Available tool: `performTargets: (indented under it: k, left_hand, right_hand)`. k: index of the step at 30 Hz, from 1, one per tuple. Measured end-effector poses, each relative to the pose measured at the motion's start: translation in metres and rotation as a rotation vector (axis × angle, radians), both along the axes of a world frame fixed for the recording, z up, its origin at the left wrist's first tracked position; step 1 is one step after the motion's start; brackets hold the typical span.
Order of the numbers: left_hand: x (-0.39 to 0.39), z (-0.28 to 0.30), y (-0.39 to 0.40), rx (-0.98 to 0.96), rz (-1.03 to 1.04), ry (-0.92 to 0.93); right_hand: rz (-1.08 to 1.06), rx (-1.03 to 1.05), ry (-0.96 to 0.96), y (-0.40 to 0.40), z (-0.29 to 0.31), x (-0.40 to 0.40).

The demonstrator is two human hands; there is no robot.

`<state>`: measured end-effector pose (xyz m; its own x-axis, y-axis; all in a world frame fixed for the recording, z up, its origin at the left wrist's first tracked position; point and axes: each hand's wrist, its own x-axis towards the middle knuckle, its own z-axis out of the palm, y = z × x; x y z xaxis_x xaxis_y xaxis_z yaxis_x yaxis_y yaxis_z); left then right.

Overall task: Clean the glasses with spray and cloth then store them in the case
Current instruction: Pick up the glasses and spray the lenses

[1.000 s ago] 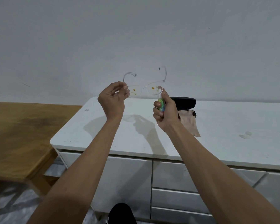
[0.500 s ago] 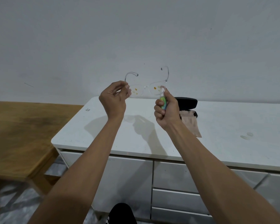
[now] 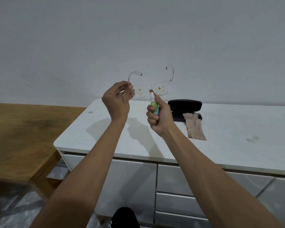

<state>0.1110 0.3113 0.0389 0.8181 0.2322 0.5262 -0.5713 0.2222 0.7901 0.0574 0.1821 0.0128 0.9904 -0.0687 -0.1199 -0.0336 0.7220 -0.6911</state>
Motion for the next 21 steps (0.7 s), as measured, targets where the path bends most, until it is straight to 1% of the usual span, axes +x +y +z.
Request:
performTargets:
  k: [3,9,21]
  left_hand:
    - [-0.001,0.001,0.0,-0.002,0.009,0.001]
    - [-0.003,0.001,-0.002,0.005,0.009,-0.016]
    - [-0.006,0.002,-0.002,0.0,0.007,-0.002]
  right_hand:
    - [0.016,0.007,-0.008,0.008,0.002,0.001]
    - [0.044,-0.001,0.05,0.014,0.002,0.004]
    - [-0.003,-0.021,0.043,0.02,0.004,0.005]
